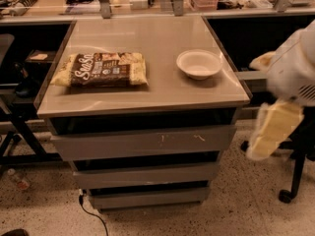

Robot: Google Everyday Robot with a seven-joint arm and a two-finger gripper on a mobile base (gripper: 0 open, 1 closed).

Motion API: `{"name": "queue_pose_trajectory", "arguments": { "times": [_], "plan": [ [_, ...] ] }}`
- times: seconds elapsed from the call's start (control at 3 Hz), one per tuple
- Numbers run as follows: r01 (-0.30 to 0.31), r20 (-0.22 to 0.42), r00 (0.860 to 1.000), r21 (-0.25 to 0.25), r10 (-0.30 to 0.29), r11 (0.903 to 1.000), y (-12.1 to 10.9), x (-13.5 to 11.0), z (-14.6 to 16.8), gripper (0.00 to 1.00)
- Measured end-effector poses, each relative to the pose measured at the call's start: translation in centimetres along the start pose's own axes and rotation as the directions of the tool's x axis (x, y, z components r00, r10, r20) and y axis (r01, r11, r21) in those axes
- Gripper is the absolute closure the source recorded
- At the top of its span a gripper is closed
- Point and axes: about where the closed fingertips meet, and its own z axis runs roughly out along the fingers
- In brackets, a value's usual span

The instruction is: Open bottom drawer

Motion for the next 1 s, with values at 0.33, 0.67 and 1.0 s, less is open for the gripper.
{"name": "queue_pose_trajectory", "arguments": {
  "times": [0.33, 0.67, 1.0],
  "plan": [
    [0.027, 0.046, 0.999, -0.043, -0.025, 0.9987, 4.2, -2.2, 5.3, 0.00],
    [0.038, 0.037, 0.999, -0.164, -0.032, 0.9857, 9.4, -3.0, 12.8, 0.00],
    [0.033, -0.001, 0.999, -0.217, -0.034, 0.9755, 11.9, -1.2, 14.5, 0.00]
  ]
}}
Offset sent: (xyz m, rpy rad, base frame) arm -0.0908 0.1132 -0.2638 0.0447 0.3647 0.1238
